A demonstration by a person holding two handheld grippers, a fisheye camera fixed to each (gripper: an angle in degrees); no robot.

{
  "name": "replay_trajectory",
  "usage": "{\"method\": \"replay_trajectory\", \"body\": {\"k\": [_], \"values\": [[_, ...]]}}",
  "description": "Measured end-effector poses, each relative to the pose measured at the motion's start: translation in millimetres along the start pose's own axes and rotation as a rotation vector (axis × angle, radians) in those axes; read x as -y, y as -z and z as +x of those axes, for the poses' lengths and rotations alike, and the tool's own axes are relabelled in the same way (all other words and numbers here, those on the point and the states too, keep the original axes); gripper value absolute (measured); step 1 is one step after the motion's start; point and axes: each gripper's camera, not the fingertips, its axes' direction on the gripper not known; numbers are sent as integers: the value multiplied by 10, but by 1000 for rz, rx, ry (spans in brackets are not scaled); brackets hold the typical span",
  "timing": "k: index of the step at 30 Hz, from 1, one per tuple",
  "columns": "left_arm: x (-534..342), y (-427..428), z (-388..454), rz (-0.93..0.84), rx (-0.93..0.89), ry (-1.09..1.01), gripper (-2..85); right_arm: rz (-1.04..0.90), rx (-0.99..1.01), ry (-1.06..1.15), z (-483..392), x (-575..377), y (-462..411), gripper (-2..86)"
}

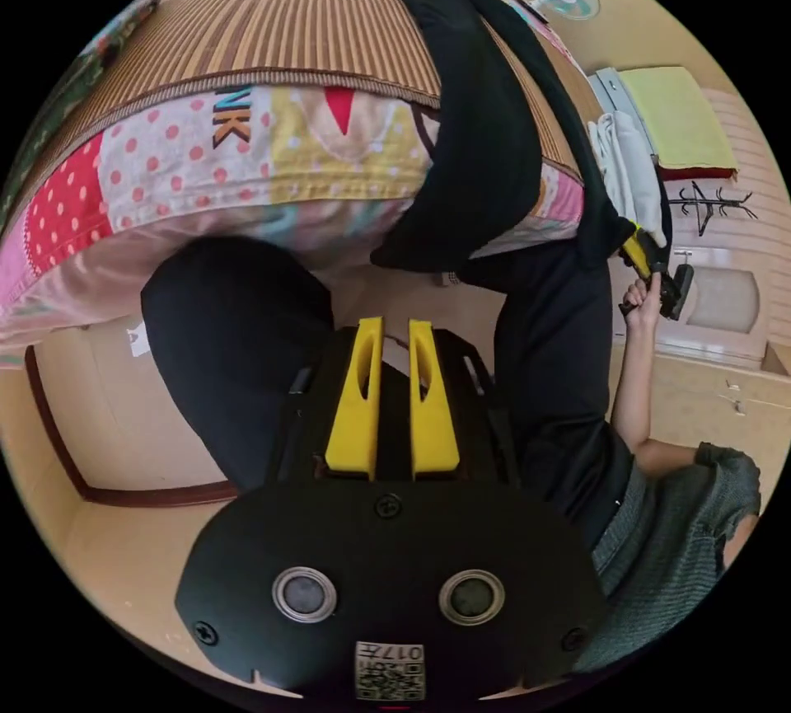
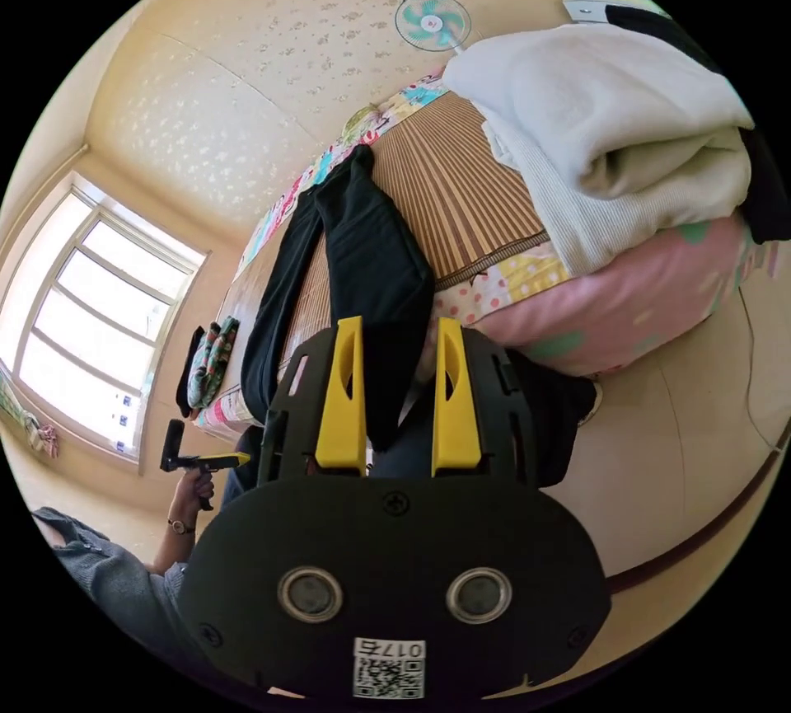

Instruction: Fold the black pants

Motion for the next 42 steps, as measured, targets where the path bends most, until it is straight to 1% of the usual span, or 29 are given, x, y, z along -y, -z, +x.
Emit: {"method": "replay_trajectory", "body": {"k": [1, 3, 6, 7, 8, 9, 10, 11, 12, 14, 16, 17, 21, 23, 26, 29, 30, 31, 32, 33, 35, 36, 37, 38, 39, 40, 41, 42], "values": [[-66, 27, -26, 57, -76, 9, 66, 31, -9, -9, 46, 10, 60, 131], [-115, 50, -14, 113, -150, -2, 67, 12, -18, -45, 143, 77, 57, 140], [-82, 70, 129, 136, -154, -67, 69, -161, 18, -66, 306, 233, -181, 162], [-55, 80, 202, 136, -142, -96, 72, -270, -4, -79, 370, 272, -336, 157], [-43, 88, 237, 138, -140, -109, 74, -317, -78, -73, 395, 286, -390, 139], [-28, 110, 294, 147, -148, -128, 76, -317, -105, -50, 380, 283, -366, 124], [-19, 136, 337, 157, -169, -139, 77, -343, -58, 16, 338, 277, -318, 92], [-17, 150, 356, 161, -184, -145, 77, -349, 56, 45, 318, 260, -235, 57], [-19, 180, 397, 168, -221, -160, 77, -338, 134, 53, 311, 241, -171, 52], [-40, 233, 463, 180, -275, -183, 77, -290, 465, 118, 220, 142, 76, 35], [-63, 309, 594, 201, -307, -208, 82, -279, 563, 180, 58, 43, 192, 28], [-55, 323, 636, 202, -313, -210, 84, -289, 572, 220, -89, -27, 219, 25], [180, 332, 1072, 174, -395, -270, 159, -385, 580, 297, -604, -260, 5, 21], [336, 297, 1301, 160, -367, -303, 177, -478, 552, 355, -963, -449, -260, 21], [607, 163, 1648, 108, -250, -354, 198, -559, 503, 438, -1347, -661, -514, 22], [803, -112, 1880, -22, -159, -411, 183, -606, 519, 542, -1607, -768, -629, 26], [837, -227, 1924, -68, -115, -441, 157, -612, 523, 570, -1637, -775, -638, 28], [843, -292, 1922, -75, -46, -457, 116, -639, 515, 634, -1675, -770, -661, 31], [836, -301, 1907, -67, -23, -463, 96, -692, 519, 710, -1688, -739, -686, 36], [819, -300, 1850, -50, -28, -475, 56, -721, 527, 746, -1684, -710, -694, 38], [805, -265, 1701, -22, -109, -466, 45, -770, 557, 839, -1580, -460, -703, 42], [802, -241, 1583, -7, -166, -449, 43, -761, 552, 843, -1528, -350, -717, 41], [803, -217, 1462, 2, -220, -428, 42, -732, 501, 814, -1406, -82, -791, 39], [803, -205, 1404, 6, -245, -419, 42, -692, 415, 733, -1253, 258, -926, 38], [805, -183, 1298, 12, -285, -401, 42, -665, 374, 680, -1163, 448, -1008, 45], [809, -170, 1203, 13, -313, -381, 41, -600, 322, 560, -957, 850, -1194, 59], [811, -166, 1158, 15, -323, -372, 41, -540, 318, 440, -724, 1265, -1426, 93], [820, -165, 1076, 19, -340, -356, 41, -511, 326, 383, -611, 1461, -1555, 110]]}}
